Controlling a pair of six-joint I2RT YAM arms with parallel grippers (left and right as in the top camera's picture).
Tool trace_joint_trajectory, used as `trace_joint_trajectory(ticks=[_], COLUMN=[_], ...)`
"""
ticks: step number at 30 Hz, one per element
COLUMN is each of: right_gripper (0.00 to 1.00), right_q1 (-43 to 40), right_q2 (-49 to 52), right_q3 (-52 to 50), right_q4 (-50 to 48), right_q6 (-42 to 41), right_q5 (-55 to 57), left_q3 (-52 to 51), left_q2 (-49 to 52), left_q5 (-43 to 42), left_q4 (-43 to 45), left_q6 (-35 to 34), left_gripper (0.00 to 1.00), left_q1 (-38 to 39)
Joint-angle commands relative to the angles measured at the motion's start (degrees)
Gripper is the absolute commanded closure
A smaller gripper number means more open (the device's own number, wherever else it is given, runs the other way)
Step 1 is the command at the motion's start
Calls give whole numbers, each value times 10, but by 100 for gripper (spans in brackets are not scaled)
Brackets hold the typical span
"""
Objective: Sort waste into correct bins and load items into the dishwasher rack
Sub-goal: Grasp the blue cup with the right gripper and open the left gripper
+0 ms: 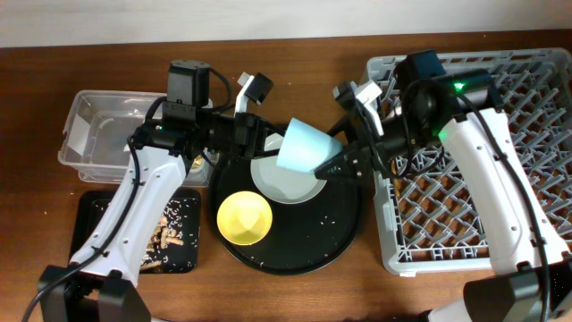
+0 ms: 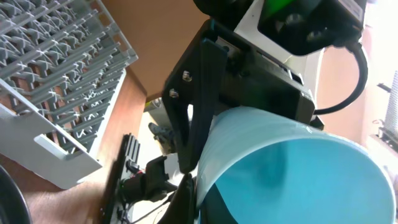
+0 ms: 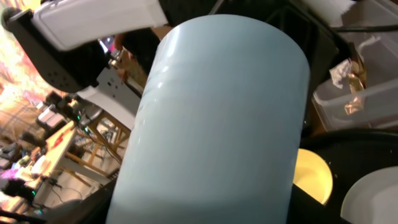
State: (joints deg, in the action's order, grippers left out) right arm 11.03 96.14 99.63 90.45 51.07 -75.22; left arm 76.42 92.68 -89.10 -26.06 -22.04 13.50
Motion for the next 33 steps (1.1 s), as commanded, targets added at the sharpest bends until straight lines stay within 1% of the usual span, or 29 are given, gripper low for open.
trace_joint_trajectory(ticks=[1, 3, 9, 17, 23, 25, 29, 33], right_gripper=[38, 39, 39, 39, 39, 39, 40, 40], right_q1=[-17, -17, -17, -18, -18, -18, -18, -18], right_q2=[-10, -10, -10, -10, -10, -10, -10, -10], right_q3=[8, 8, 8, 8, 8, 8, 8, 8], right_q4=[-2, -3, -10, -26, -29, -29, -28, -18], right_q6=[-8, -8, -8, -8, -8, -8, -21, -21], right_q5=[-25, -25, -25, -26, -25, -25, -23, -17], left_q3=[7, 7, 7, 5, 5, 5, 5, 5], left_q2=[-14, -14, -14, -14, -14, -14, -14, -14], left_q5=[-9, -10, -9, 4, 5, 18, 61, 66], left_q4=[-1, -1, -1, -1, -1, -1, -1, -1], left_q6=[12, 12, 12, 29, 29, 29, 29, 29], left_gripper=[100, 99, 79, 78, 78, 77, 69, 68], left_q1=[1, 1, 16, 49, 51, 51, 50, 45])
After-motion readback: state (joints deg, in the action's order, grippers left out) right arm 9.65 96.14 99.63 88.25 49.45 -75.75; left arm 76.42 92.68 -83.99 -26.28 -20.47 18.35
